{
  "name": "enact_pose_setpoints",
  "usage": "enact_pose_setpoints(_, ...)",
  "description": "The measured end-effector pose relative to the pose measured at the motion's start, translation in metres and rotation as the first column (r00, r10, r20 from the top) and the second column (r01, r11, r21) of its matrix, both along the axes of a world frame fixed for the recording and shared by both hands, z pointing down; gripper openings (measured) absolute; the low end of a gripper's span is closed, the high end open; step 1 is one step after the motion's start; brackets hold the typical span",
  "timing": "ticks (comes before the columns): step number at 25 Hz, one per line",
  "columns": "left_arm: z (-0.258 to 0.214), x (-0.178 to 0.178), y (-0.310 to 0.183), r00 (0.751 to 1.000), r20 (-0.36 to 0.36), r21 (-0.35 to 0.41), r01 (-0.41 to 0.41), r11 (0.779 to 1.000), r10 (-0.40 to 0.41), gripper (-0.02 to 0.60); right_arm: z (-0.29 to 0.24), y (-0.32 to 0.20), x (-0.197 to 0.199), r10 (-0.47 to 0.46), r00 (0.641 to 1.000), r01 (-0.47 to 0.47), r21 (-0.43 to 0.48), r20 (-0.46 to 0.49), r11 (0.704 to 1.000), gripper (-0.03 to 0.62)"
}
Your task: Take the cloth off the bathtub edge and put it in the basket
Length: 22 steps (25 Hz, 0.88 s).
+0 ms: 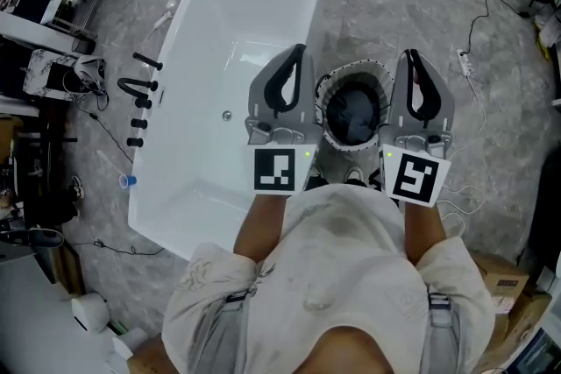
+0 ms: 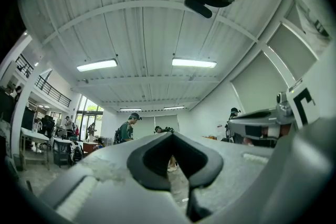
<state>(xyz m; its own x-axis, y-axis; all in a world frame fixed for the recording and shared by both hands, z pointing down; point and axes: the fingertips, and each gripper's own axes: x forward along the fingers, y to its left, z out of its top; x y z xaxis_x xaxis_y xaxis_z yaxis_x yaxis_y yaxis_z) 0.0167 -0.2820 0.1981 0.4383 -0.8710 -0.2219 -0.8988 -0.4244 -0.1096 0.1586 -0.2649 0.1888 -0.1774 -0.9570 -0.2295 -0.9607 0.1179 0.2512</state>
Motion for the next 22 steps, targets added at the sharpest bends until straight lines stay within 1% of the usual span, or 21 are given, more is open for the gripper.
enact_pose_setpoints(1, -0.001, 0.002, 0.001, 1.000, 0.003, 0.006, -0.004, 1.000, 0.004, 0.000, 0.000, 0.000, 0.001, -0.001, 1.000, 0.001, 0.003, -0.006, 1.000, 0.003)
enact_pose_setpoints(6, 0.003, 0.010, -0.002, 1.000, 0.006, -0.002, -0.015, 1.000, 0.015, 0.000, 0.006, -0.005, 0.007, -0.002, 1.000, 0.002, -0.021, -0.003, 1.000, 0.002)
enact_pose_setpoints(9, 0.006, 0.012, -0.003, 1.000, 0.010, -0.001, -0.015, 1.000, 0.016, 0.000, 0.007, -0.008, 0.010, -0.009, 1.000, 0.009, -0.004, 0.009, 1.000, 0.002)
enact_pose_setpoints(13, 0.007, 0.015, -0.003, 1.000, 0.015, -0.005, -0.013, 1.000, 0.013, 0.000, 0.012, -0.010, 0.009, -0.022, 1.000, 0.022, -0.036, 0.002, 0.999, 0.002)
enact_pose_setpoints(18, 0.001, 0.007, -0.003, 1.000, 0.019, 0.001, -0.005, 1.000, 0.005, 0.000, 0.009, -0.014, 0.001, -0.032, 0.999, 0.032, -0.026, 0.012, 0.999, 0.002)
enact_pose_setpoints(22, -0.001, 0.001, -0.003, 1.000, 0.017, 0.003, 0.002, 1.000, -0.003, 0.000, 0.011, -0.016, -0.006, -0.041, 0.999, 0.042, -0.041, 0.003, 0.998, 0.002)
